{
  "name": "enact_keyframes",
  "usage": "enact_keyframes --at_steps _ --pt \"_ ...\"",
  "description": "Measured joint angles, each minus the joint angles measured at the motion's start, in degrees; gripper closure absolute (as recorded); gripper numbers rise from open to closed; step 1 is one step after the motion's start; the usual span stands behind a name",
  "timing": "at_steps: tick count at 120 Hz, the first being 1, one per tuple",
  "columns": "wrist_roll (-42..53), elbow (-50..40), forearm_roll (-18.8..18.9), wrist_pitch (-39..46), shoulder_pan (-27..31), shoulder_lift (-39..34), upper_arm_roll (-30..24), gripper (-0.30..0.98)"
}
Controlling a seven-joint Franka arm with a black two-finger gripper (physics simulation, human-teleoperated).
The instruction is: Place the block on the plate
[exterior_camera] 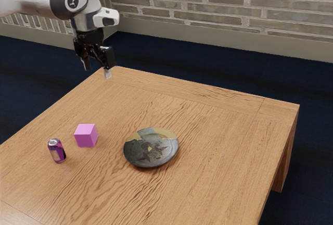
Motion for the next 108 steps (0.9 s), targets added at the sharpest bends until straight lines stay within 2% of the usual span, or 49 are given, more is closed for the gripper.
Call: enact_keyframes --at_steps 18,32,53,81,108 --pt "0.39 -3.18 -0.38 1.27 1.12 0.19 0.41 0.00" --pt "0.27 -9.24 -0.47 5.12 5.08 0.60 0.55 0.00" --pt "-1.92 -13.71 -0.54 13.18 10.29 5.42 0.98 0.00" --pt "-8.39 -18.40 -0.02 25.54 11.92 11.31 1.10 0.00" --pt "-13.60 -18.76 0.11 31.47 13.24 14.89 1.10 0.00"
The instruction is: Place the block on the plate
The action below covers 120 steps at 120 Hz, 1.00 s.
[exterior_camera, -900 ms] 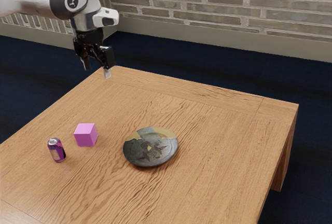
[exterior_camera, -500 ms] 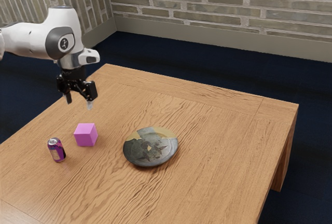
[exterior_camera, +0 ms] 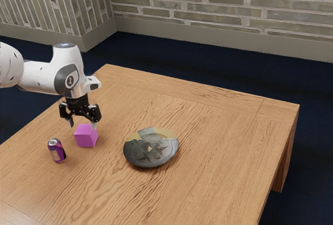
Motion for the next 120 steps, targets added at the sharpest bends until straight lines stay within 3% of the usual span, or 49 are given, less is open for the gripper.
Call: enact_keyframes --at_steps 36,64,81,104,120 --pt "-4.55 -0.08 -0.23 2.46 0.02 3.42 0.00 0.00" --pt "-6.90 -0.15 -0.54 2.94 0.17 3.91 -0.09 0.19" --pt "-7.98 -0.15 -0.59 2.91 0.28 3.51 -0.09 0.23" --pt "-9.18 -1.70 -0.53 2.67 -1.47 -1.53 -0.09 0.27" --pt "-9.90 -4.27 -0.45 2.55 -8.48 -7.29 -0.09 0.28"
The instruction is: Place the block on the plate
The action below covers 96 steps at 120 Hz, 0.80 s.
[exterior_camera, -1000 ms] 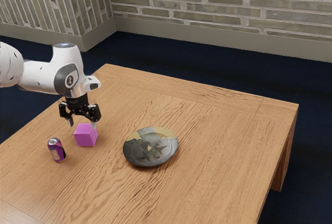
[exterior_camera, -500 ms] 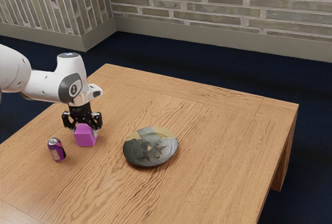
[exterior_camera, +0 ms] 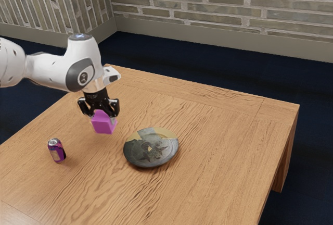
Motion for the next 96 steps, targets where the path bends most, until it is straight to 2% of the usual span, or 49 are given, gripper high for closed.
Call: enact_keyframes --at_steps 19,35,56,72,96 --pt "-0.69 -1.26 0.06 0.01 -9.76 -2.61 -0.01 0.28" --pt "-1.16 -1.28 -0.27 0.23 -14.49 -1.21 -0.02 0.28" --pt "-1.61 0.53 -1.60 1.76 -16.46 3.19 -0.09 0.28" --pt "-1.70 0.84 -2.25 2.78 -16.50 4.04 -0.09 0.15" --pt "-1.39 1.07 -2.14 -1.89 -15.68 -4.55 -0.71 0.06"
